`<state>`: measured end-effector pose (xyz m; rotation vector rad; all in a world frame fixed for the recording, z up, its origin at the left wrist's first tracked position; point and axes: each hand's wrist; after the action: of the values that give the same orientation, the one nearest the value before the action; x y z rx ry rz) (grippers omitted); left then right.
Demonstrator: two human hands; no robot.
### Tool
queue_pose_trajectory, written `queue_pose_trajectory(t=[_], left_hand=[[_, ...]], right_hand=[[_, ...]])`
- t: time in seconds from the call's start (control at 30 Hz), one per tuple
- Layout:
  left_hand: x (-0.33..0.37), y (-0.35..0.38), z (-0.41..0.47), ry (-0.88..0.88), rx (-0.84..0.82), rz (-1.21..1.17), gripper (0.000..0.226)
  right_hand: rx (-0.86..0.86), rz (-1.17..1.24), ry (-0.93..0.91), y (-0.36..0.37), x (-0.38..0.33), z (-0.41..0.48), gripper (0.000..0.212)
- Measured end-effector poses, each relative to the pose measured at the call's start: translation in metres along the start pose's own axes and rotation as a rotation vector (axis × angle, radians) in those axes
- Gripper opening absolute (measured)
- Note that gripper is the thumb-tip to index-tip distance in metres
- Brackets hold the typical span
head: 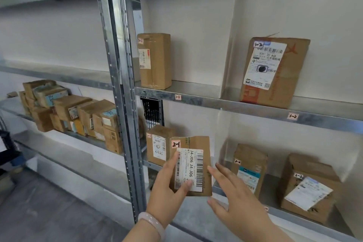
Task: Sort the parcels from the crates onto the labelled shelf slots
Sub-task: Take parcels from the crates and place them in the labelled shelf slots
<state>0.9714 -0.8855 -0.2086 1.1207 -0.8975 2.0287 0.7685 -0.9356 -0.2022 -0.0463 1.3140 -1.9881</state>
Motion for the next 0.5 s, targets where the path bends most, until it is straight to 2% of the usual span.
queue_pose_trajectory(t=[0.5], left_hand=[[-0.091, 0.060, 0.072, -0.156, -0.007, 0.065, 0.083]], right_hand=[[-0.256, -0.001, -0.099, 0.062, 0.055, 0.074, 0.079]])
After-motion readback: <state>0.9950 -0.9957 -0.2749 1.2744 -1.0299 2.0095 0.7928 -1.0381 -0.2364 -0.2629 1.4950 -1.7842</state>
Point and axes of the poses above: each hand's wrist, its own z-axis towards the middle knuckle, its own y-axis out of the palm, x = y × z, and after that the axes turned 8 degrees about x, right-handed
